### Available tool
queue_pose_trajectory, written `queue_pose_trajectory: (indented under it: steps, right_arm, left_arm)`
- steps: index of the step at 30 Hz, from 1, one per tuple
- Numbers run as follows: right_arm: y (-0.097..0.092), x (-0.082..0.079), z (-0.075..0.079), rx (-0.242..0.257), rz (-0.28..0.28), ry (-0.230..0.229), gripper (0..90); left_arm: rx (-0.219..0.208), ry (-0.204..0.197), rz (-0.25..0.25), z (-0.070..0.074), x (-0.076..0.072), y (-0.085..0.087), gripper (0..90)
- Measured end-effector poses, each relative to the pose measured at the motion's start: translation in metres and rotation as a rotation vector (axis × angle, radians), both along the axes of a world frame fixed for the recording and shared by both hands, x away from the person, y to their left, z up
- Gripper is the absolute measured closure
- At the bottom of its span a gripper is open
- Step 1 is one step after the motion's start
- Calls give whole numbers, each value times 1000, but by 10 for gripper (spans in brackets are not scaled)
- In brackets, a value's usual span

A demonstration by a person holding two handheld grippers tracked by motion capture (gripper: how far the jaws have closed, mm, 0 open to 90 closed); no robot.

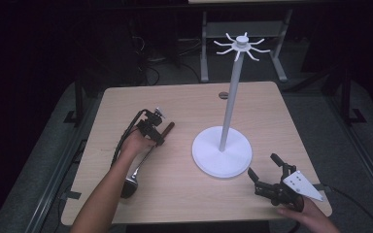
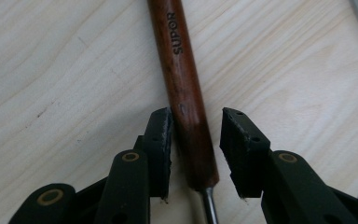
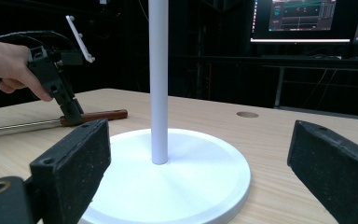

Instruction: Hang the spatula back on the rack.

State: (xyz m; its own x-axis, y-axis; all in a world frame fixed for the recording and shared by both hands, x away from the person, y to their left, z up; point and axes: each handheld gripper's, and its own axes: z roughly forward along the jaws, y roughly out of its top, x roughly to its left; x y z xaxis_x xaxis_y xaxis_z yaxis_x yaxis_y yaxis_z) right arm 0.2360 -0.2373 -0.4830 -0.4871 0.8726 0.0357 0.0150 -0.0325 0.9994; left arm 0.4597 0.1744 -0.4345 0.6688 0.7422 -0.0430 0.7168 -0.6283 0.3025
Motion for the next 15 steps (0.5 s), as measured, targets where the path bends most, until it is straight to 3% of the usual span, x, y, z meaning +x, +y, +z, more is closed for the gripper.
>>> queue_pose_trajectory:
  steps: [15]
  right_arm:
    - [0, 0, 0, 0, 1, 0, 55]
  left_arm:
    - [-28, 0, 50, -4, -2, 1, 691]
